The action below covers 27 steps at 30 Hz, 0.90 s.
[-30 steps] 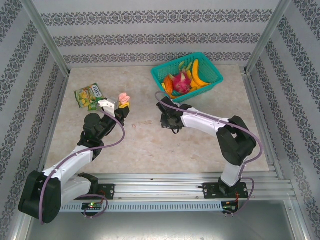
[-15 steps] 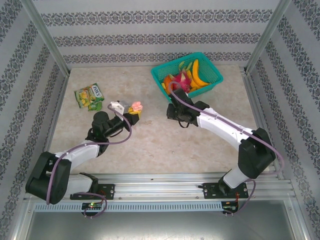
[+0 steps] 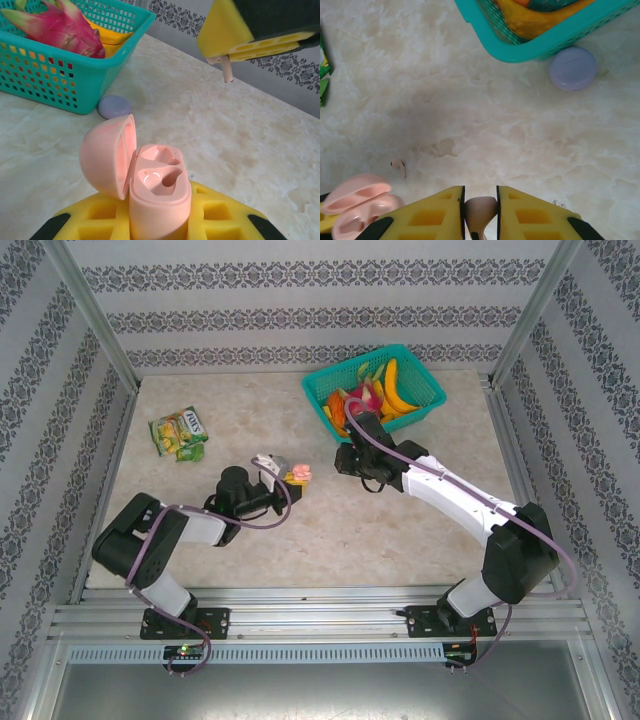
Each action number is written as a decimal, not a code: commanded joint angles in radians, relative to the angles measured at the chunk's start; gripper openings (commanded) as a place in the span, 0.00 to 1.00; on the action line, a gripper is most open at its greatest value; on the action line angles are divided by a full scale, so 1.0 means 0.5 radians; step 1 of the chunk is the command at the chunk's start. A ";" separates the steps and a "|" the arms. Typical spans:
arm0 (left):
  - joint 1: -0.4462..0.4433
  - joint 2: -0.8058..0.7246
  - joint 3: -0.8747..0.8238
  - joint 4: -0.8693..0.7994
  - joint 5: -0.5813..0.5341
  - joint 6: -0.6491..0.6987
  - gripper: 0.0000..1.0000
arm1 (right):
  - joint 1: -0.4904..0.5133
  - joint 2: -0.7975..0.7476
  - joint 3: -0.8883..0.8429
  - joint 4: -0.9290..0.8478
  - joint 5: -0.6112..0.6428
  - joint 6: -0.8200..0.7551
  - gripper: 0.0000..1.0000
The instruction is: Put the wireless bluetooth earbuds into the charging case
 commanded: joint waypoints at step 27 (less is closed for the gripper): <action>-0.201 0.340 0.513 0.324 0.043 0.015 0.00 | -0.026 -0.252 -0.254 0.669 -0.037 0.031 0.24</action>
